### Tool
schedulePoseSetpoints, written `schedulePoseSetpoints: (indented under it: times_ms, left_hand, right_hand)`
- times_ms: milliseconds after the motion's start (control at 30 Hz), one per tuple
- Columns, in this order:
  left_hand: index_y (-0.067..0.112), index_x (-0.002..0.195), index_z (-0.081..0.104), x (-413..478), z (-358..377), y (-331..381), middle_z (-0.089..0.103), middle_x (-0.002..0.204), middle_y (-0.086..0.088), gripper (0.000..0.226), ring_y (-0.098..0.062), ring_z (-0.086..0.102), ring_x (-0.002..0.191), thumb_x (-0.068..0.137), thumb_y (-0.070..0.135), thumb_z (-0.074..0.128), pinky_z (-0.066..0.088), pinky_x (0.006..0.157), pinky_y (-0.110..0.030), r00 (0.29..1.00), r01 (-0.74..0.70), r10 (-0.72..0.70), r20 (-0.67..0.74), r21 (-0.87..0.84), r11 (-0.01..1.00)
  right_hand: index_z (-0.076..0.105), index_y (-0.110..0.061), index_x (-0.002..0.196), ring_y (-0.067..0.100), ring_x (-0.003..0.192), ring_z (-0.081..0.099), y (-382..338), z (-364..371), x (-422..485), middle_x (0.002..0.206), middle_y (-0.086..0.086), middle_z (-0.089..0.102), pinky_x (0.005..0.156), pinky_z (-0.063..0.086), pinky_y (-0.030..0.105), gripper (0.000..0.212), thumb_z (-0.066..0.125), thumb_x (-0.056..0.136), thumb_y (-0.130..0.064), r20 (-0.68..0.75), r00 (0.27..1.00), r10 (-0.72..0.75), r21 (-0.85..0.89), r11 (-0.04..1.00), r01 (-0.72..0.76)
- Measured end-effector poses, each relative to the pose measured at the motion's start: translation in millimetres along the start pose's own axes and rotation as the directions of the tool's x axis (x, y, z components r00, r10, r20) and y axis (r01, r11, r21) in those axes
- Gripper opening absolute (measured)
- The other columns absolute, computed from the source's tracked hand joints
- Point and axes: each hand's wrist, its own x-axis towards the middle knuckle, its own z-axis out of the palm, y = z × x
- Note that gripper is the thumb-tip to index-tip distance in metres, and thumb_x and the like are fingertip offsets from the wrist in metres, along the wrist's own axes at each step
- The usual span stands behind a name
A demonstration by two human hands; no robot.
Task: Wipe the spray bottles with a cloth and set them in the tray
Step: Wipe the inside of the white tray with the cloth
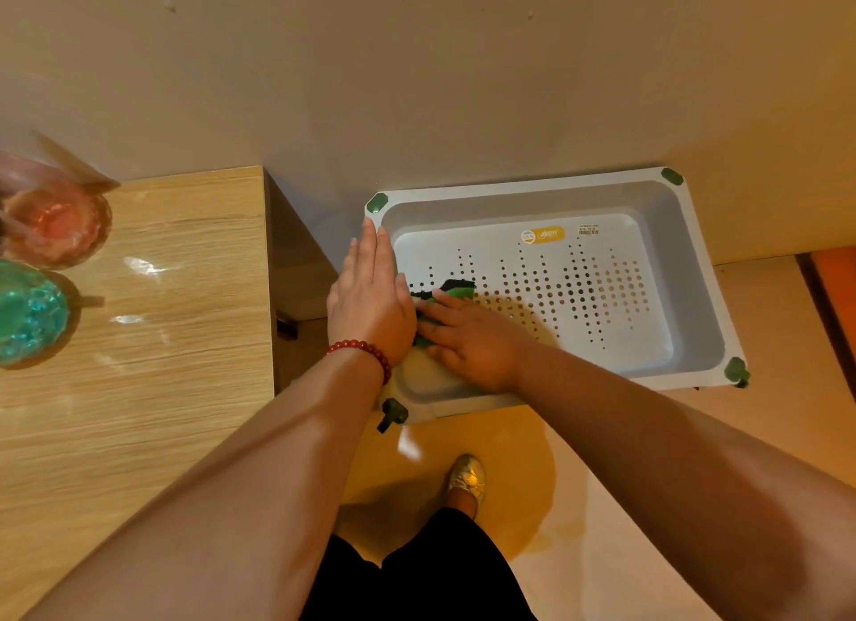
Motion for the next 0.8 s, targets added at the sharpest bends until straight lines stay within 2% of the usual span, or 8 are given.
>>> schedulePoseSetpoints:
  times_ms: [100,200,300,400,500,600,667,800]
  left_hand:
    - [0.019,0.154,0.0,-9,-3,-2,-0.011,0.162,0.006,0.058,-0.013,-0.005,0.149,0.103,0.025,0.027,0.008,0.118,-0.039,1.0,0.005,-0.005,0.031,-0.02,1.0]
    - [0.017,0.154,-0.003,-33,2,-8,-0.012,0.162,0.003,0.058,-0.013,-0.007,0.148,0.103,0.021,0.025,0.002,0.118,-0.034,0.999,-0.02,0.022,0.037,-0.032,0.999]
    - [0.019,0.154,-0.004,-40,9,-12,-0.012,0.162,0.004,0.058,-0.014,-0.006,0.149,0.104,0.019,0.025,0.003,0.12,-0.035,1.0,-0.009,0.01,0.014,-0.05,0.999]
    - [0.018,0.154,-0.003,-35,11,-9,-0.01,0.162,0.005,0.057,-0.016,-0.003,0.149,0.104,0.02,0.024,0.006,0.12,-0.036,1.0,-0.002,0.002,-0.001,-0.037,0.999]
    - [0.018,0.154,-0.002,-35,13,-7,-0.009,0.162,0.004,0.057,-0.017,-0.002,0.149,0.104,0.019,0.024,0.006,0.12,-0.036,1.0,-0.005,0.005,-0.006,-0.026,1.0]
    - [0.02,0.154,-0.002,-36,13,-6,-0.009,0.162,0.005,0.055,-0.016,-0.002,0.149,0.104,0.021,0.022,0.006,0.121,-0.037,1.0,0.011,-0.011,-0.005,-0.037,0.999]
    - [0.021,0.154,-0.003,-35,12,-6,-0.009,0.162,0.007,0.056,-0.014,-0.003,0.149,0.104,0.022,0.021,0.004,0.119,-0.035,1.0,0.029,-0.029,-0.001,-0.045,0.999]
    - [0.022,0.154,-0.003,-35,12,-4,-0.01,0.162,0.009,0.057,-0.014,-0.004,0.149,0.104,0.023,0.024,0.004,0.119,-0.036,0.999,0.051,-0.051,0.01,-0.043,0.998]
  right_hand:
    - [0.002,-0.028,0.153,0.02,0.148,-0.009,0,2,-3,0.162,-0.004,-0.009,0.119,0.001,0.039,0.056,0.026,0.104,-0.039,-0.068,0.984,0.167,0.065,0.985,-0.162]
    - [-0.002,-0.024,0.154,0.023,0.147,-0.014,-10,2,-3,0.161,0.0,-0.014,0.119,0.0,0.045,0.059,0.025,0.104,-0.041,-0.054,0.954,0.296,0.129,0.949,-0.287]
    - [0.001,-0.026,0.153,0.024,0.147,-0.015,-29,1,-6,0.161,0.0,-0.012,0.12,0.001,0.047,0.056,0.021,0.104,-0.043,0.081,0.988,0.128,0.14,0.98,-0.138]
    - [0.004,-0.029,0.153,0.019,0.146,-0.015,-29,0,-23,0.16,-0.004,-0.011,0.119,-0.003,0.04,0.053,0.018,0.104,-0.044,0.258,0.966,0.013,0.139,0.989,-0.051]
    - [-0.002,-0.028,0.153,0.017,0.146,-0.016,-11,0,-42,0.16,-0.004,-0.016,0.119,-0.001,0.04,0.057,0.016,0.102,-0.049,0.219,0.955,0.2,0.126,0.965,-0.231]
    - [-0.008,-0.026,0.152,0.018,0.146,-0.019,-13,4,-46,0.158,-0.004,-0.022,0.118,0.0,0.042,0.063,0.014,0.1,-0.054,0.175,0.896,0.408,0.207,0.875,-0.438]
    - [-0.004,-0.025,0.153,0.021,0.146,-0.016,-34,3,-41,0.159,-0.002,-0.018,0.118,-0.001,0.043,0.061,0.013,0.101,-0.053,0.188,0.919,0.346,0.227,0.895,-0.384]
    - [0.014,-0.03,0.153,0.019,0.148,-0.006,-54,4,-39,0.161,-0.005,-0.003,0.119,0.007,0.043,0.054,0.012,0.103,-0.049,0.273,0.955,0.117,0.158,0.974,-0.165]
